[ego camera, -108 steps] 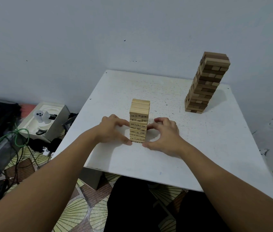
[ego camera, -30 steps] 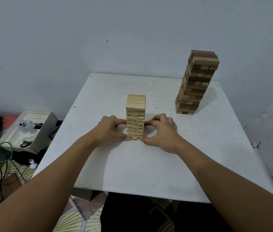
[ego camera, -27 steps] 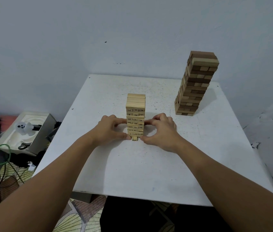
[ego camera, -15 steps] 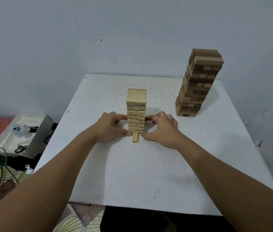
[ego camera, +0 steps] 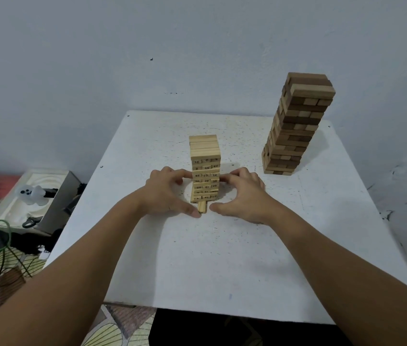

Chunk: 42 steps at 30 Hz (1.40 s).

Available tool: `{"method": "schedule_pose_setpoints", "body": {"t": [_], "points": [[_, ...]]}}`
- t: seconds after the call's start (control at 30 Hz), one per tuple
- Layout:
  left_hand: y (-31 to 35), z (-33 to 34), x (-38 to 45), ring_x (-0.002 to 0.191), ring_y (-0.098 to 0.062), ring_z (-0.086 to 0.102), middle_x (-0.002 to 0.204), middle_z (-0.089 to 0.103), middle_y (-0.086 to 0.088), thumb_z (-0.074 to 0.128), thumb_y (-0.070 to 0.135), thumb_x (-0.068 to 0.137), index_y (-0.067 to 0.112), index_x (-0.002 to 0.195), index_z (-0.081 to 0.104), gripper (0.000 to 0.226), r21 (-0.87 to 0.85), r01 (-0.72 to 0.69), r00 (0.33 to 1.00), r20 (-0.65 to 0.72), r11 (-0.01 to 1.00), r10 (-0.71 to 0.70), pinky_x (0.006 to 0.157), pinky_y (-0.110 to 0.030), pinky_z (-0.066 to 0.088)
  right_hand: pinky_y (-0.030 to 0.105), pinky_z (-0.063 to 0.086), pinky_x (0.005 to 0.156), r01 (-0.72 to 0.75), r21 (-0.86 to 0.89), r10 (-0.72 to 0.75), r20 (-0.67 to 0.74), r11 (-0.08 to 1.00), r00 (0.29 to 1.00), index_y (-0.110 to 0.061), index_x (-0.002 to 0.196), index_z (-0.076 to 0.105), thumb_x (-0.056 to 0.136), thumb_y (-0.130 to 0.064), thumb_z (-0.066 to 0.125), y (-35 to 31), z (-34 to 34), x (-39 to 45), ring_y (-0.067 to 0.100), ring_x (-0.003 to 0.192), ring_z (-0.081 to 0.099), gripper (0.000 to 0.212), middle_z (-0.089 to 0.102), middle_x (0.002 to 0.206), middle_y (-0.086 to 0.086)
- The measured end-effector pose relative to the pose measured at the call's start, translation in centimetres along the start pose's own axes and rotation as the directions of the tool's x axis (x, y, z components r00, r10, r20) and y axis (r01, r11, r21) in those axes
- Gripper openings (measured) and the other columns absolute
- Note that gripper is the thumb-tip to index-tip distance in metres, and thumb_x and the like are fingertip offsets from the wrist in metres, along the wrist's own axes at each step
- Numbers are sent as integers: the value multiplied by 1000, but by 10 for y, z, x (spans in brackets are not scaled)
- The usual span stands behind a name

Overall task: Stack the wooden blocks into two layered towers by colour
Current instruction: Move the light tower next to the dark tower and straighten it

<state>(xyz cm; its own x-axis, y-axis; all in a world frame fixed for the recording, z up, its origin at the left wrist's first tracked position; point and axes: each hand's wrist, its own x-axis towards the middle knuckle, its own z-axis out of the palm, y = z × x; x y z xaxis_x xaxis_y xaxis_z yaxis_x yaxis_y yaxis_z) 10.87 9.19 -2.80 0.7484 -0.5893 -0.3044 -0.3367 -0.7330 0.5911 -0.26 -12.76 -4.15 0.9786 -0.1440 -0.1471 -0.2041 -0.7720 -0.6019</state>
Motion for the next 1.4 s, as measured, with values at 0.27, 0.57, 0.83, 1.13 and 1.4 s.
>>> {"method": "schedule_pose_setpoints", "body": {"t": [0.27, 0.57, 0.83, 1.13, 1.4], "points": [[-1, 1, -4, 133, -17, 35, 125, 46, 10, 94, 70, 38, 60, 117, 65, 85, -154, -1, 1000, -2, 988, 1, 119, -46, 33, 35, 25, 113, -23, 57, 23, -5, 998, 1000, -48, 139, 53, 75, -70, 77, 2, 0, 3, 12, 130, 26, 72, 36, 128, -16], [0, -1, -7, 125, -12, 47, 123, 51, 8, 98, 39, 64, 52, 106, 75, 50, -293, -9, 1000, -30, 956, 0, 116, -44, 37, 44, 30, 117, -25, 113, 26, -10, 993, 1000, -56, 125, 56, 76, -66, 80, 4, 0, 5, 15, 132, 32, 56, 41, 129, -13], [2, -4, -9, 125, -11, 48, 125, 51, 9, 96, 39, 69, 52, 107, 76, 45, -299, -15, 1000, -2, 954, 16, 117, -43, 37, 42, 28, 117, -25, 94, 31, -66, 995, 997, -49, 132, 59, 74, -67, 80, 1, 3, 4, 16, 130, 32, 64, 41, 125, -13], [1, -1, -5, 132, -15, 31, 124, 44, 12, 97, 61, 42, 57, 117, 67, 81, -127, -13, 1000, 25, 992, 16, 116, -37, 31, 40, 26, 117, -28, 66, 33, -80, 997, 996, -48, 134, 58, 76, -67, 78, -2, 6, 2, 16, 130, 29, 65, 38, 125, -11], [-3, 5, 1, 130, -17, 29, 120, 44, 13, 90, 69, 37, 60, 120, 64, 88, -71, 10, 1000, -11, 997, -10, 118, -45, 32, 41, 26, 117, -22, 66, 28, -87, 998, 996, -48, 135, 58, 76, -68, 78, 0, 7, 1, 16, 129, 29, 66, 38, 124, -11]]}}
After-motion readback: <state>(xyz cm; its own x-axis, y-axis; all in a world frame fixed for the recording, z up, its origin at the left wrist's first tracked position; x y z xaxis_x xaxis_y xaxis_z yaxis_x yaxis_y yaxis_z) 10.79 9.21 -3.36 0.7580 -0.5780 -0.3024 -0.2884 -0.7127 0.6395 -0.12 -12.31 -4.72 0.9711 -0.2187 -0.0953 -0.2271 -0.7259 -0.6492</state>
